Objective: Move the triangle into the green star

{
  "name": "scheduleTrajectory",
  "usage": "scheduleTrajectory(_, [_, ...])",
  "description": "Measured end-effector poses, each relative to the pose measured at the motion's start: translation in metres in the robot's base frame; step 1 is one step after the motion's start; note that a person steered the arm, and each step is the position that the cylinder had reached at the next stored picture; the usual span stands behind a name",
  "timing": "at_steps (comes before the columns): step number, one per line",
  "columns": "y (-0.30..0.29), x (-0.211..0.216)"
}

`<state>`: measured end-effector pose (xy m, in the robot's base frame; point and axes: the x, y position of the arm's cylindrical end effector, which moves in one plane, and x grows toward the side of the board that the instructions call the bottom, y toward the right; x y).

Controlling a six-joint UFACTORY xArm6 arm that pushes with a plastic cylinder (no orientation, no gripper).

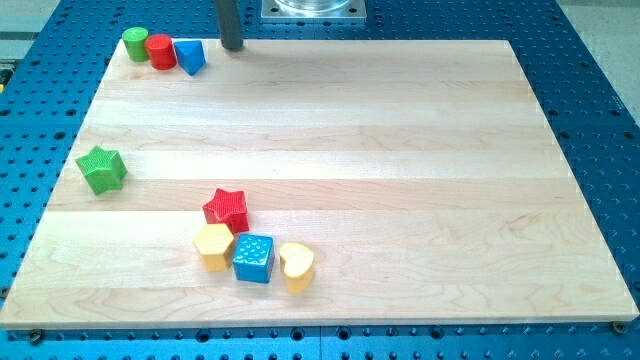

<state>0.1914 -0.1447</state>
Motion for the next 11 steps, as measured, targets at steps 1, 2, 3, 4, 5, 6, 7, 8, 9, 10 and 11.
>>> scheduleTrajectory(1, [-0.032, 0.054])
scheduleTrajectory(2, [-0.036, 0.118])
scheduleTrajectory(3, [-0.016, 0.056])
scheduleTrajectory(4, [-0.074, 0.058])
scheduleTrajectory(5, [-0.085, 0.149])
scheduleTrajectory(6, [-0.07, 0.128])
scheduleTrajectory(7, [-0.073, 0.09])
scheduleTrajectory(8, [-0.024, 0.106])
scheduleTrajectory(9, [-0.041, 0.166])
scheduleTrajectory(10, [-0.054, 0.167])
scheduleTrajectory(11, [-0.071, 0.2])
